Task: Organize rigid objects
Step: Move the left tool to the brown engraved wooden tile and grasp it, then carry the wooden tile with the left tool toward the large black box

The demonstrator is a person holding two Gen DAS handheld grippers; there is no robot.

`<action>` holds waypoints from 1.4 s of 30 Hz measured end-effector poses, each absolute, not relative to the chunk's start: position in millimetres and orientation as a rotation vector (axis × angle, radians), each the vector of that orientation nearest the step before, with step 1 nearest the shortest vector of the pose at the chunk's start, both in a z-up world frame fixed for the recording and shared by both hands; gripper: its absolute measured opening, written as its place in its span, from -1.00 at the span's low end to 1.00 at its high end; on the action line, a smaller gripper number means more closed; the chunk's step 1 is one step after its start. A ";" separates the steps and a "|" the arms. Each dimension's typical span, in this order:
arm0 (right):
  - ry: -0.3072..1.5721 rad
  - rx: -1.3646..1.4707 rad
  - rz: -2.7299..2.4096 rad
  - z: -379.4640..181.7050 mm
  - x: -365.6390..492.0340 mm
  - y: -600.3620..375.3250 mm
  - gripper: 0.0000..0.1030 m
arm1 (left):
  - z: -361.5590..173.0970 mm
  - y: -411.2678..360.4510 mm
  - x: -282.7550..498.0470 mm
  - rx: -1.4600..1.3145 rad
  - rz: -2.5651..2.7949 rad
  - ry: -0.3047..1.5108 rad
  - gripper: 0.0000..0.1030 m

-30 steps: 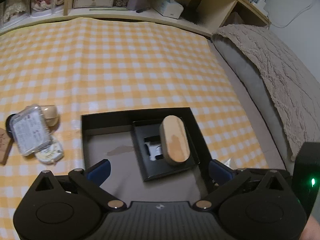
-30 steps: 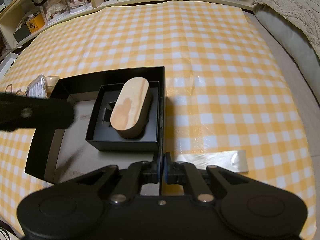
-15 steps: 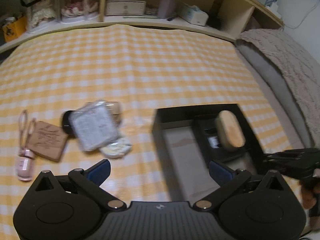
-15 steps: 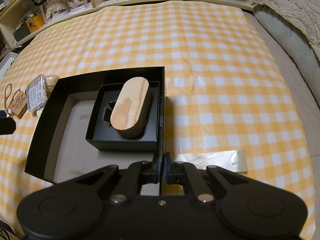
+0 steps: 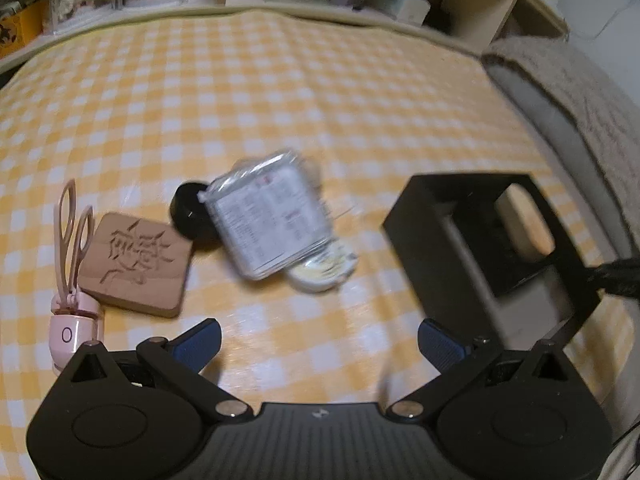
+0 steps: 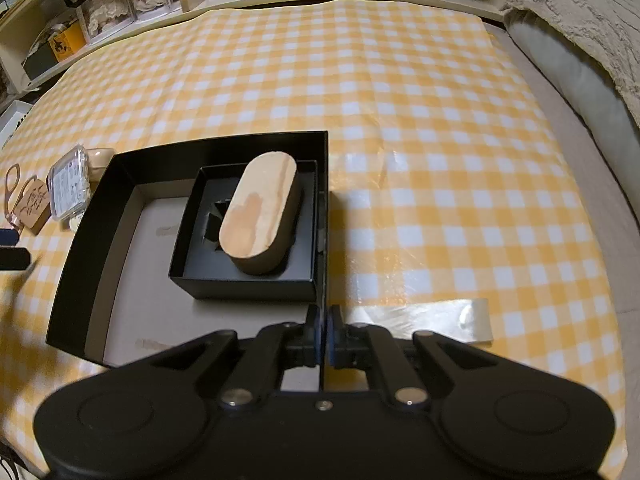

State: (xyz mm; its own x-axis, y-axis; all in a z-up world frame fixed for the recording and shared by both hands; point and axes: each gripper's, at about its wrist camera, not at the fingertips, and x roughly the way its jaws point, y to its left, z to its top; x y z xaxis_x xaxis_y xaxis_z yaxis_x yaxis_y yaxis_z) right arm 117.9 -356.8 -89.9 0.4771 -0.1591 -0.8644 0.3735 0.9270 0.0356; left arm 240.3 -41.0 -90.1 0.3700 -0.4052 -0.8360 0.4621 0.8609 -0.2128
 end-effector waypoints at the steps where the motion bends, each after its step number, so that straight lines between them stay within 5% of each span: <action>1: 1.026 0.230 -0.330 -90.1 118.4 -356.4 -0.92 | -94.7 -38.2 243.2 0.064 -0.558 1.063 1.00; 30: 1.060 0.217 -0.352 -96.3 126.3 -357.9 -0.92 | -125.8 -0.5 288.8 0.420 -0.368 0.754 1.00; 32: 1.060 0.218 -0.352 -96.5 126.3 -357.9 -0.92 | -126.6 -2.5 293.3 0.403 -0.365 0.774 0.93; 34: 1.059 0.218 -0.352 -96.3 126.3 -357.8 -0.92 | -124.0 -3.0 295.8 0.363 -0.382 0.801 0.64; 42: 1.062 0.221 -0.362 -98.0 127.6 -357.3 -0.92 | -113.1 -4.9 297.5 0.251 -0.254 0.925 0.62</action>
State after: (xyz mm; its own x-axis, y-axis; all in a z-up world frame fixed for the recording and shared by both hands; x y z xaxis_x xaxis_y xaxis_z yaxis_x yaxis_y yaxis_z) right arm 127.6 -357.3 -98.0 0.4366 -0.1829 -0.8809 0.3930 0.9195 0.0039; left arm 297.5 -4.9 -113.1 0.5768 -0.1075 -0.8098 0.3213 0.9413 0.1039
